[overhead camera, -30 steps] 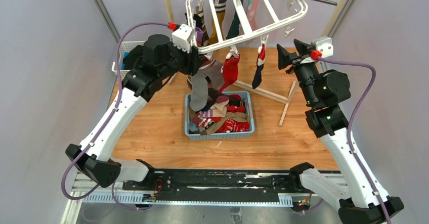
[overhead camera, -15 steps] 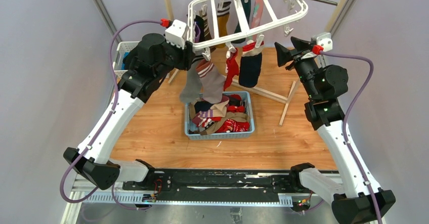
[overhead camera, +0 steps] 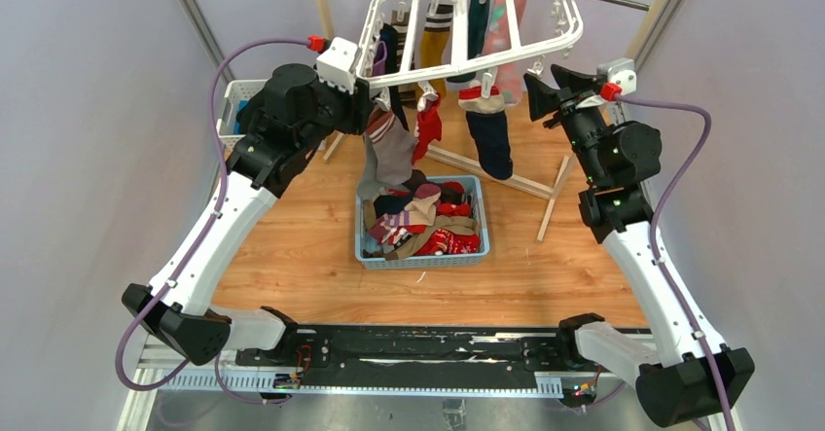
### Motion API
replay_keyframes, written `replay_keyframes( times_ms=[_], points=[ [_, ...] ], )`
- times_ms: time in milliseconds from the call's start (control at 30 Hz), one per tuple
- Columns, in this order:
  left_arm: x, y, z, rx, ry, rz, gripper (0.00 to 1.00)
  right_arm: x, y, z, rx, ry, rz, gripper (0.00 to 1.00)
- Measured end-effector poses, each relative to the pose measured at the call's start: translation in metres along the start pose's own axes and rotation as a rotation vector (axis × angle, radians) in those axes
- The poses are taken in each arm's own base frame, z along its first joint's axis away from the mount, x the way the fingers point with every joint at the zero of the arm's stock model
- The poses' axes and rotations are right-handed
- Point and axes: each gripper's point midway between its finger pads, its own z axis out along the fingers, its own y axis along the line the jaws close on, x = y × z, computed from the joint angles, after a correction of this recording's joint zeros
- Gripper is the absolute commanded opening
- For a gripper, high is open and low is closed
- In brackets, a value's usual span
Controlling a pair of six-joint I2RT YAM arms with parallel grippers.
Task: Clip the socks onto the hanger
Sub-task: Open the clamp at the hanger.
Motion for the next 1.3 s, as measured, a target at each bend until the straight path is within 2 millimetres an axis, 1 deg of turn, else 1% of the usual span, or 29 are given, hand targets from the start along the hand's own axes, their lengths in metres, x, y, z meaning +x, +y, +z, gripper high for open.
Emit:
replay_keyframes(
  times_ms=[133,300,433,533,633,967,1033,1133,1200,1267,1300],
  points=[
    [0.000,0.001,0.000,-0.002,0.000,0.000,0.52,0.008,0.003,0.005,-0.017,0.010,0.030,0.51],
    [0.000,0.001,0.000,-0.001,0.000,-0.001,0.52,0.002,0.006,0.007,-0.032,-0.016,0.039,0.51],
    [0.000,0.000,0.000,-0.001,0.000,-0.002,0.52,-0.002,0.018,0.009,-0.056,-0.034,0.033,0.50],
    [0.000,0.000,0.000,-0.001,0.000,-0.005,0.52,-0.001,0.030,0.012,-0.069,-0.035,0.009,0.50],
    [0.000,0.000,0.000,0.000,0.000,-0.005,0.52,0.002,0.035,0.014,-0.057,-0.031,-0.021,0.49],
    [0.000,0.003,0.000,-0.006,0.001,-0.009,0.52,0.004,0.022,0.019,0.024,-0.037,-0.066,0.45],
    [0.000,0.003,0.000,-0.005,0.001,-0.010,0.52,0.004,0.020,0.020,0.035,-0.041,-0.070,0.41],
    [0.000,0.003,0.000,-0.005,0.001,-0.010,0.52,0.002,0.018,0.020,0.044,-0.047,-0.075,0.24],
    [0.000,0.003,0.000,-0.006,0.000,-0.010,0.52,0.001,0.018,0.020,0.046,-0.053,-0.076,0.11],
    [0.000,0.004,-0.001,-0.007,0.000,-0.010,0.51,-0.001,0.018,0.020,0.046,-0.058,-0.075,0.02],
    [0.000,0.004,-0.001,-0.007,0.000,-0.011,0.52,-0.001,0.018,0.020,0.046,-0.060,-0.072,0.00]
  ],
)
